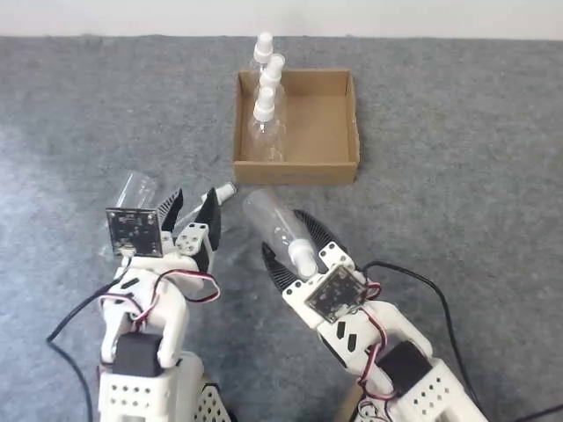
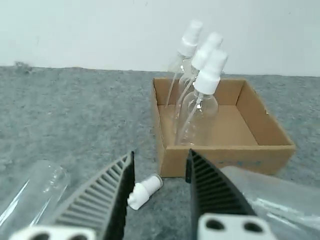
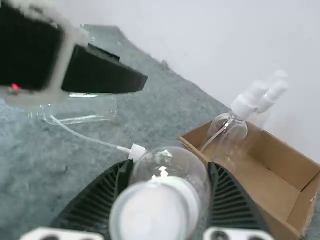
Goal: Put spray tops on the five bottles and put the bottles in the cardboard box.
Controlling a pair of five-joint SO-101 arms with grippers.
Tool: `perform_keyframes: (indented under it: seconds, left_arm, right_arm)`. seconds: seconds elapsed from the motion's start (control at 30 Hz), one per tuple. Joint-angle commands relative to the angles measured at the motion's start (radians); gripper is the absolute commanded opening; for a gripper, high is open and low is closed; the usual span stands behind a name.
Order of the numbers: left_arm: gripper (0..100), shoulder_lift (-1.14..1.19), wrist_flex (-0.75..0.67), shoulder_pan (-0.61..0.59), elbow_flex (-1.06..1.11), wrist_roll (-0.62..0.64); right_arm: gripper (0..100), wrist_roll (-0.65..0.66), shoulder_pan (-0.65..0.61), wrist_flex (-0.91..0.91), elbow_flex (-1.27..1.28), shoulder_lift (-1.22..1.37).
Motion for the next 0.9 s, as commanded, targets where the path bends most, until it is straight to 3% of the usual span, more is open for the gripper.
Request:
perform_keyframes:
  seconds: [0.0, 0.33, 0.87]
  left_arm:
    - [16, -0.012, -0.091, 0.005, 0.024, 0.012]
    - [16, -0.008, -0.083, 0.077, 0.053, -0.015]
    - [16, -0.011, 0.003, 0.133, 0.053, -0.048]
  right_arm:
    - [11.4, -0.081, 0.008, 0.004, -0.11, -0.035]
    - [11.4, -0.095, -0.139, 0.053, -0.15, -0.035]
    - [11.4, -0.095, -0.099, 0.05, -0.163, -0.035]
